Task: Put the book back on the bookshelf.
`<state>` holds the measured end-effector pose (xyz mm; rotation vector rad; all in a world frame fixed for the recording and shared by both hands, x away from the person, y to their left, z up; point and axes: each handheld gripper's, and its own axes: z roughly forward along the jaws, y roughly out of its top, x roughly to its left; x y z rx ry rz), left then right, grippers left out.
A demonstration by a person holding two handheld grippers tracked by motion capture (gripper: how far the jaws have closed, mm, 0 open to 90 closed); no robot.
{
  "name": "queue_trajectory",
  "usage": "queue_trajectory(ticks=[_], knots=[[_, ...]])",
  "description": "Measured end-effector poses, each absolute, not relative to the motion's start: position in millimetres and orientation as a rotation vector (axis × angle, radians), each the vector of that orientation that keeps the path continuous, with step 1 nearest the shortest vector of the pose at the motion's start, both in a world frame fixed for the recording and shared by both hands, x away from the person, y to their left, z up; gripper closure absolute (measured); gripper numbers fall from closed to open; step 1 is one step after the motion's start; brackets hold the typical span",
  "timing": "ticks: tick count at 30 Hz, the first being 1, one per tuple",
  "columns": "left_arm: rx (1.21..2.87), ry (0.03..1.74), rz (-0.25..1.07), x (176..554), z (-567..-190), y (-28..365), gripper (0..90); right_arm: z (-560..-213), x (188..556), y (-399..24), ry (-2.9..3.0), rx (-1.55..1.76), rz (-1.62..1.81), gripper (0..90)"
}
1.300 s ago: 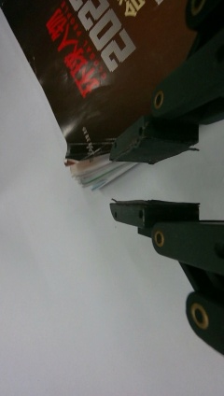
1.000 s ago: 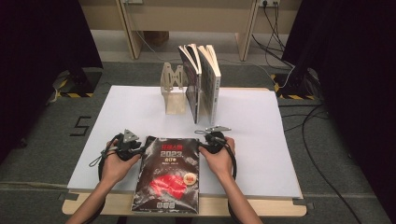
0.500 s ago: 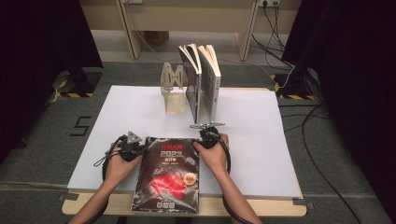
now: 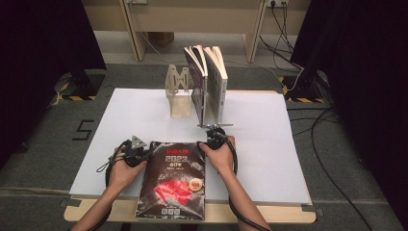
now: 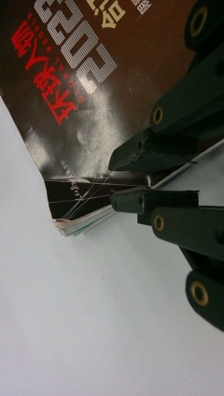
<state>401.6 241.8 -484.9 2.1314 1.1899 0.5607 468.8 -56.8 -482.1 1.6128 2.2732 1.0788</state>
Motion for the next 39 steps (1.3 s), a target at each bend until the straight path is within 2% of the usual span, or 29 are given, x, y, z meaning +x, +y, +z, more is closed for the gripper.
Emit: queue_trajectory(ticks=[16, 30, 39], knots=[[2.152, 1.169, 0.627, 397.3, -485.9, 236.7, 79.4, -481.1, 460.0, -53.4, 2.284, 1.68, 1.115, 50.2], [2.146, 1.164, 0.645, 395.5, -487.1, 235.8, 79.9, -482.3, 459.2, -62.3, 2.286, 1.747, 1.173, 56.4], [2.141, 1.167, 0.636, 396.1, -487.0, 236.4, 79.9, -484.0, 468.9, -56.9, 2.255, 1.698, 1.171, 53.8]])
